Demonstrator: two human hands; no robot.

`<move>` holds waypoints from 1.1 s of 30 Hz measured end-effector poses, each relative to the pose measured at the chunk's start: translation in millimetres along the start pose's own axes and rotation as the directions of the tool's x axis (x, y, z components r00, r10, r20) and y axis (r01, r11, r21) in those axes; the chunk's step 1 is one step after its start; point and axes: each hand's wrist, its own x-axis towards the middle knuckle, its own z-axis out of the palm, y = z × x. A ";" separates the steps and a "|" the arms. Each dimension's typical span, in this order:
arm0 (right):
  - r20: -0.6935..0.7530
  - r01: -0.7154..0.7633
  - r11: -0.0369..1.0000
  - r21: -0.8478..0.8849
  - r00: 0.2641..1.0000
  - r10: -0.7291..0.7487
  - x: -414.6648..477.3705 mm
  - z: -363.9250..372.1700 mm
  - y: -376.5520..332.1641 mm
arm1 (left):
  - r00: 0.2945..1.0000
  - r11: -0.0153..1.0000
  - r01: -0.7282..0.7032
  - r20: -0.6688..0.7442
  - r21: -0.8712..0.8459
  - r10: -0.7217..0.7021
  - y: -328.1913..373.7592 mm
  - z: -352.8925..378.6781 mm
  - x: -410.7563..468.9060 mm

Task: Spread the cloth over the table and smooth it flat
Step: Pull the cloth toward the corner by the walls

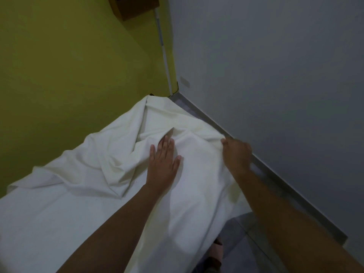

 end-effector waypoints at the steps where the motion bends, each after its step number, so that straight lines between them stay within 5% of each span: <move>1: -0.002 -0.023 1.000 -0.011 1.000 0.023 10.6 -2.8 4.3 | 1.000 1.000 -0.005 -0.002 -0.006 0.005 0.1 -1.1 1.5; 8: -0.116 -0.326 0.937 0.122 0.933 0.340 42.6 -19.4 27.3 | 0.998 0.998 -0.066 0.022 -0.015 0.067 -4.5 -0.3 -2.9; 13: 0.094 -0.097 0.986 0.134 0.992 0.085 -17.8 11.4 -38.1 | 0.989 0.997 -0.081 0.121 -0.020 0.082 -12.1 10.7 -10.4; 20: 0.167 0.043 0.994 -0.099 0.986 -0.026 -13.9 35.1 -35.1 | 0.985 0.988 -0.151 -0.089 -0.017 0.149 -30.3 -11.1 -22.5; 28: 0.177 0.020 0.995 -0.101 0.984 -0.001 -13.4 33.5 -41.2 | 0.982 0.996 -0.077 -0.178 -0.049 0.067 -45.2 -22.9 -14.8; 33: 0.103 0.006 0.997 -0.079 0.995 0.002 -21.2 34.4 -41.7 | 0.993 0.996 0.044 -0.108 -0.082 -0.052 -61.7 -17.8 5.8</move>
